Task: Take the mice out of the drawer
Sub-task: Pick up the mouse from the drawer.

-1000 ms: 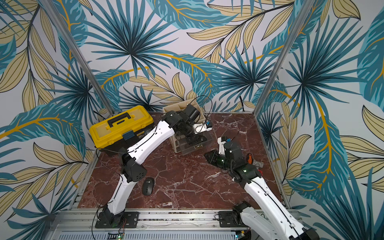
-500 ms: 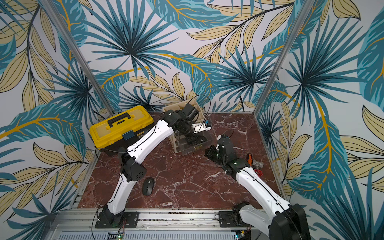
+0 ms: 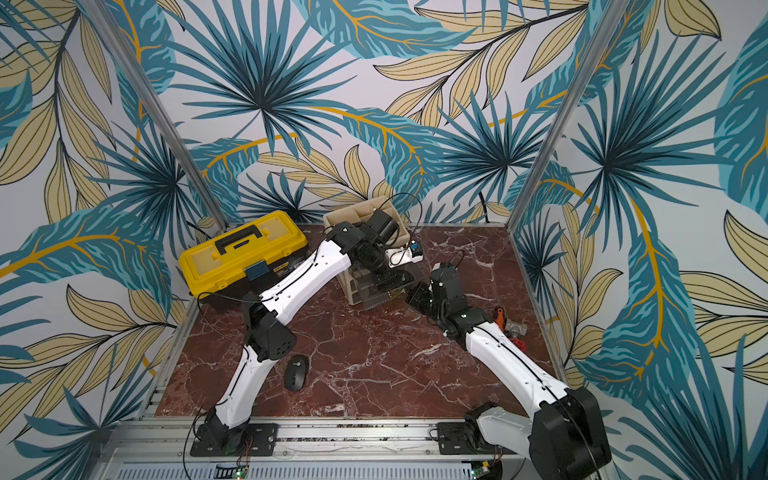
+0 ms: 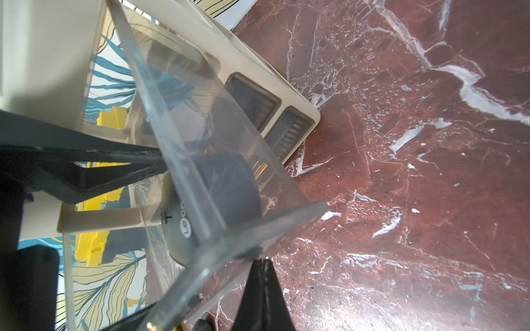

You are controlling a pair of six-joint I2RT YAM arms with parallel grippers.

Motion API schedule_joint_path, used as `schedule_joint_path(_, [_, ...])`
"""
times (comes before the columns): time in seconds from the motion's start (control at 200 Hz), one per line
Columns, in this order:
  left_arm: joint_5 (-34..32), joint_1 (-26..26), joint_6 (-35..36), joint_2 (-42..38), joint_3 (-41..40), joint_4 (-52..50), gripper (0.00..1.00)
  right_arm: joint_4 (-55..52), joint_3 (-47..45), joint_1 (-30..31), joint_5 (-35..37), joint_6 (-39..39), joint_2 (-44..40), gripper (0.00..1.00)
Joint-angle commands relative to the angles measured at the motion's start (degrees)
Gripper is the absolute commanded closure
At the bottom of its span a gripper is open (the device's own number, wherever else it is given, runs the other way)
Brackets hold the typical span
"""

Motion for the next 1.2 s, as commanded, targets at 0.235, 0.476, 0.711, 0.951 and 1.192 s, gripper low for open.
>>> schedule_joint_path(0.235, [-4.59,-2.17,0.93,2.31,0.89,1.61,0.25,6.09,1.99,-0.04,-0.14,-0.88,0.05,0.98])
schedule_joint_path(0.476, [-4.65,-2.27,0.66,2.26,0.02,1.58,0.22,8.07,2.67,-0.03,-0.19,-2.07,-0.50,0.99])
schedule_joint_path(0.711, [-5.28,-2.26,0.84,2.48,-0.63,1.76,0.20,8.38,2.85,-0.03,-0.54,-2.08,-0.74,1.00])
schedule_joint_path(0.951, [-6.61,-2.05,0.71,2.22,-0.68,2.47,0.34,7.94,3.03,-0.07,-0.72,-2.37,-0.57,1.00])
schedule_joint_path(1.192, [-5.58,-0.54,-1.71,0.61,0.27,3.46,0.33,8.56,-0.63,-0.05,-0.69,-0.82,-2.00,1.00])
